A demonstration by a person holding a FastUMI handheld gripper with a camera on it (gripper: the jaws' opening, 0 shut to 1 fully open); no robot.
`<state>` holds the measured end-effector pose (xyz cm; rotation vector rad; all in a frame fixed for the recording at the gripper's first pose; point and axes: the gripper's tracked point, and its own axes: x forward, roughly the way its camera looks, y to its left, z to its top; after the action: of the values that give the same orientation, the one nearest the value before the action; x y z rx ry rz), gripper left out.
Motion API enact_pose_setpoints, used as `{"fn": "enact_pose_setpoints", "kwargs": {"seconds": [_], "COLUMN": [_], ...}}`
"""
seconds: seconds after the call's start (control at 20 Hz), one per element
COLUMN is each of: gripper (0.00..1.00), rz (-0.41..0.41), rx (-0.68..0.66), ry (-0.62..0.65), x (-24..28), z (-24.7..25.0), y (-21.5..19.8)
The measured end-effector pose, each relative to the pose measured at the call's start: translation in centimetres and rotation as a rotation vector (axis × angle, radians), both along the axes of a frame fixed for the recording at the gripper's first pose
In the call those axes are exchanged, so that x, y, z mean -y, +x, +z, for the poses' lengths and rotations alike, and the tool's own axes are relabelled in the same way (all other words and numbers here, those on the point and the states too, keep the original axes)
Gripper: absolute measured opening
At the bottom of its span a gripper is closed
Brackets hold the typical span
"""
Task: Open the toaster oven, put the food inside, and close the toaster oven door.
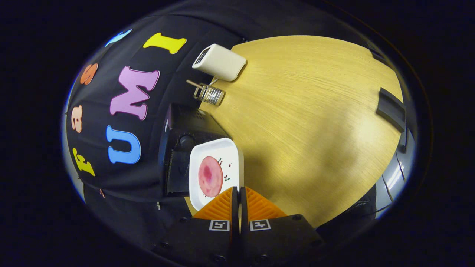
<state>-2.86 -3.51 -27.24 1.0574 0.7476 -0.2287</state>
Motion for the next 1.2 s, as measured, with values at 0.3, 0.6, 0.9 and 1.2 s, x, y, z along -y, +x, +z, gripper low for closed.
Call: {"fn": "enact_pose_setpoints", "kwargs": {"seconds": [0.3, 0.6, 0.9, 1.2], "gripper": [0.05, 0.05, 0.05, 0.05], "rz": [0.100, 0.134, 0.063, -0.129], "rx": [-0.014, -0.009, 0.016, 0.026], "ry": [-0.002, 0.016, 0.051, 0.070], "x": [-6.2, -11.8, -14.2, -13.8], "z": [-0.9, -2.5, -4.1, -5.0], "y": [3.9, 8.3, 12.1, 15.9]}}
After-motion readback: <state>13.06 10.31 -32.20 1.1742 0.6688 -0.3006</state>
